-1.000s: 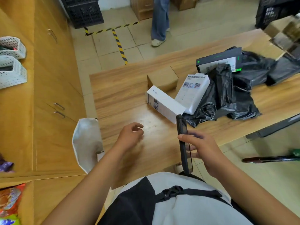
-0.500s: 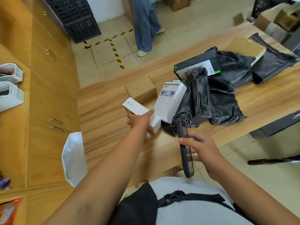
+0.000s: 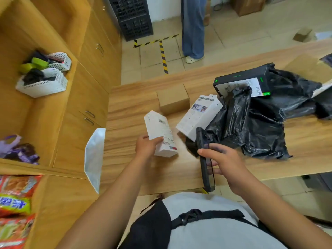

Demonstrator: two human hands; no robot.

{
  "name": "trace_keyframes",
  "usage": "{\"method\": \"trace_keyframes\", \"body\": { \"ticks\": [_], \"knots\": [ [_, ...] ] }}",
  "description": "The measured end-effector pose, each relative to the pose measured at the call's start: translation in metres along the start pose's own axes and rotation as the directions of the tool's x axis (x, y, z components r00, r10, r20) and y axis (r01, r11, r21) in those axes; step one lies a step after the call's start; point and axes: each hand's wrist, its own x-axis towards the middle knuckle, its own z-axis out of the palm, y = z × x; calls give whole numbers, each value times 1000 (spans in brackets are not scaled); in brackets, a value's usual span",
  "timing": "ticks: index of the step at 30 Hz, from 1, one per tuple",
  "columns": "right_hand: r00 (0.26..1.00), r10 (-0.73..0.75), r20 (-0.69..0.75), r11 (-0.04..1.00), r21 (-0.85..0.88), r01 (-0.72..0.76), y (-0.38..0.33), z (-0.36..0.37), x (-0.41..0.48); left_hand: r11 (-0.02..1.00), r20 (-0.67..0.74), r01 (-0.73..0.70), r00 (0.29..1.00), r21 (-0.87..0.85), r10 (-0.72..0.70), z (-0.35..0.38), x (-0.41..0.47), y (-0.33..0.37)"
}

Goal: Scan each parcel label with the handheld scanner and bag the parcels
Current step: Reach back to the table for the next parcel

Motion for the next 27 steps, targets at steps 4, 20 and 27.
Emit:
{"method": "trace_keyframes", "body": {
  "ticks": [4, 20, 27],
  "knots": [
    [996, 5, 87, 1000, -25, -3, 0, 11, 9, 977, 80, 143, 988, -156, -131, -38, -15, -37],
    [985, 77, 152, 994, -95, -63, 15, 14, 14, 824, -166, 52, 985, 564, 51, -33, -24, -75],
    [992, 49, 117, 998, -54, -43, 20, -1, 12, 506, -117, 63, 990, 860, 75, -13, 1, -52]
  ]
}}
